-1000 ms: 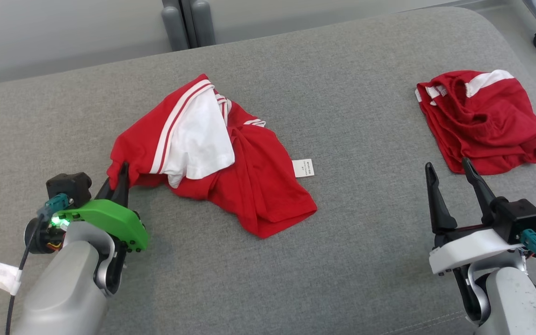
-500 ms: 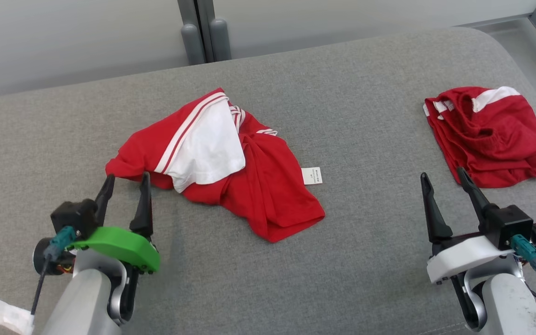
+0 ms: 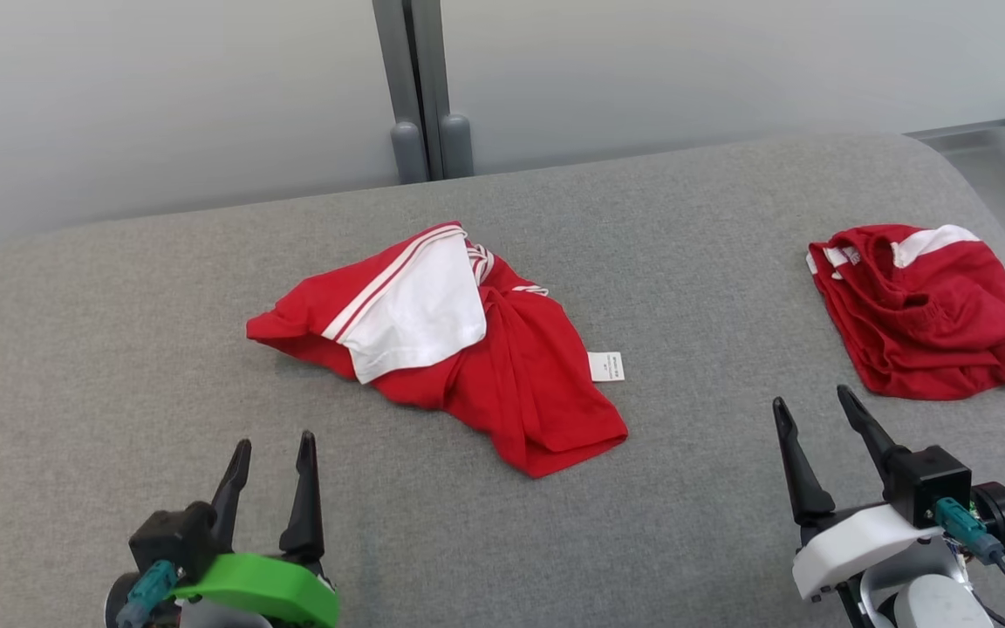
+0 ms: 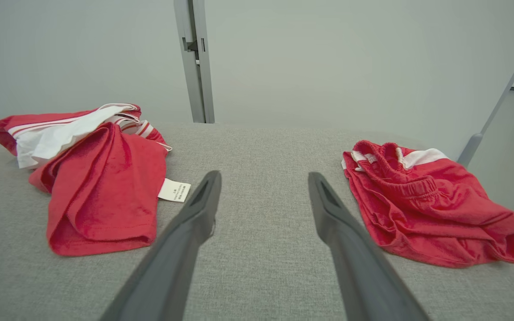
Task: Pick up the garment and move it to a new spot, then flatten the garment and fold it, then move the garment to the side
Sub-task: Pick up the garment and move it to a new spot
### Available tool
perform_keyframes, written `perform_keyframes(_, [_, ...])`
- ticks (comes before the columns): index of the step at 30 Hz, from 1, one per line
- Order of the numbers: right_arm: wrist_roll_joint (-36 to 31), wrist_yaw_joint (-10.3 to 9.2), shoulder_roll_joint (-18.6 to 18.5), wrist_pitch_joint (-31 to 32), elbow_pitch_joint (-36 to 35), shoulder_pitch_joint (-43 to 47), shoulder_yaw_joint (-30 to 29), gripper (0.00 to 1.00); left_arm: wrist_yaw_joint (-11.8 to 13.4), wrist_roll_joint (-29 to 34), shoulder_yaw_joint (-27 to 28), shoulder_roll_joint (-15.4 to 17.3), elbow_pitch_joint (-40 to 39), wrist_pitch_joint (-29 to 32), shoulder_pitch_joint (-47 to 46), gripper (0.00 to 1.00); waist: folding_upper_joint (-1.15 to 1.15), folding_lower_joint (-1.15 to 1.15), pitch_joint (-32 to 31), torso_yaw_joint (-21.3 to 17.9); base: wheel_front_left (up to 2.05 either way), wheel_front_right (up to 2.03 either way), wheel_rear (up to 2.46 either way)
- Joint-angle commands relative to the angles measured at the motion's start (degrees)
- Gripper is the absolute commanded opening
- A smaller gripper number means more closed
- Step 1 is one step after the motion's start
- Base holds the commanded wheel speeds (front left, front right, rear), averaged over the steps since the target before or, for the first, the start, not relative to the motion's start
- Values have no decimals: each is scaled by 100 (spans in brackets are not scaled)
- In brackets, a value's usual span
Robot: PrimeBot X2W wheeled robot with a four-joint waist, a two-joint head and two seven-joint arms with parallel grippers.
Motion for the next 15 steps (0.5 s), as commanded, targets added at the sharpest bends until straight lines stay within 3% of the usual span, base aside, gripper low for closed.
perform_keyframes(1, [57,-9,-19,-27,22,116,21,100,-18,74,52,-29,-87,-16,170,100,0,0,-129,55,0,0,0])
perform_keyframes(15, [331,-9,-20,-27,133,400,119,100,-62,253,294,-189,-320,-17,838,100,0,0,-306,62,0,0,0])
